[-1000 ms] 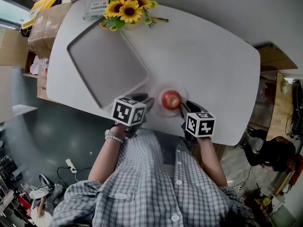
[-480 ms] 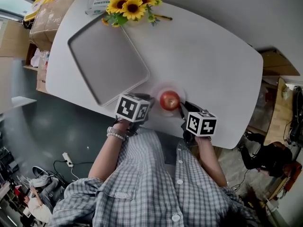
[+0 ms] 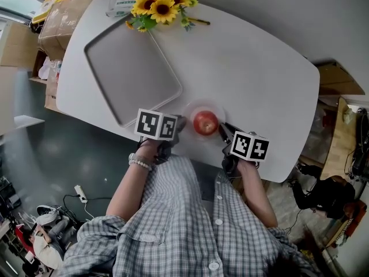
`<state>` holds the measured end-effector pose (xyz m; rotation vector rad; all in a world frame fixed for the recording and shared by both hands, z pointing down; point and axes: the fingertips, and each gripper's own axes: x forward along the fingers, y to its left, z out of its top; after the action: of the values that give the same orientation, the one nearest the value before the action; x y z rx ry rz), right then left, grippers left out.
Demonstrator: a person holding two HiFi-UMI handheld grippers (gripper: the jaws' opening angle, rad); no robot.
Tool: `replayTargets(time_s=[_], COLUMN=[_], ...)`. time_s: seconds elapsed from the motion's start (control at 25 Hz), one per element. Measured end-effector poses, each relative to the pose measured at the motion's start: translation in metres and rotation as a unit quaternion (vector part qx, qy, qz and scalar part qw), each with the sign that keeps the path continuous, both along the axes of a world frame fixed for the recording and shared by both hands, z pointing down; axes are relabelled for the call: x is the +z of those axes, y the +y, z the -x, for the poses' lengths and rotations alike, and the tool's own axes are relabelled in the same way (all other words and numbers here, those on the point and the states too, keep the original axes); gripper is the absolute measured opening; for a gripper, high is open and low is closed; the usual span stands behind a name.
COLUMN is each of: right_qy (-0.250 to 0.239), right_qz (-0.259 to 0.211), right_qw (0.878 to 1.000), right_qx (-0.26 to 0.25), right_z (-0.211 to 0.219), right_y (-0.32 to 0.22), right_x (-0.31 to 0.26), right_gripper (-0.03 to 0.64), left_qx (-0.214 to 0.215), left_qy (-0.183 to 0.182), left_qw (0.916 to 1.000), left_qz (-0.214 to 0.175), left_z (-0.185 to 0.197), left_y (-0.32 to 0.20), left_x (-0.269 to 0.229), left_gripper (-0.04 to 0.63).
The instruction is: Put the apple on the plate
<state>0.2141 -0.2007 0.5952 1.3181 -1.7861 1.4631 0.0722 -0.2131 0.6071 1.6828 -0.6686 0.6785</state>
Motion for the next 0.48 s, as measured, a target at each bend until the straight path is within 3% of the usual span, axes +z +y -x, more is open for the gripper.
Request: replayTargets(time_s=[0.48], right_qy=[-0.024], right_qz=[0.009], right_qw=[1.000], right_qx=[0.011], right_z=[0.012], right_y=[-0.015], right_x=[-0.018], right_gripper=[0.052], left_qx=[-0.070], left_qy=[0.029], left_qw=[0.9970], left_qz=[0.016], left_z=[0.015], left_y=[-0.011], left_x=[-0.016], left_gripper=[0.043])
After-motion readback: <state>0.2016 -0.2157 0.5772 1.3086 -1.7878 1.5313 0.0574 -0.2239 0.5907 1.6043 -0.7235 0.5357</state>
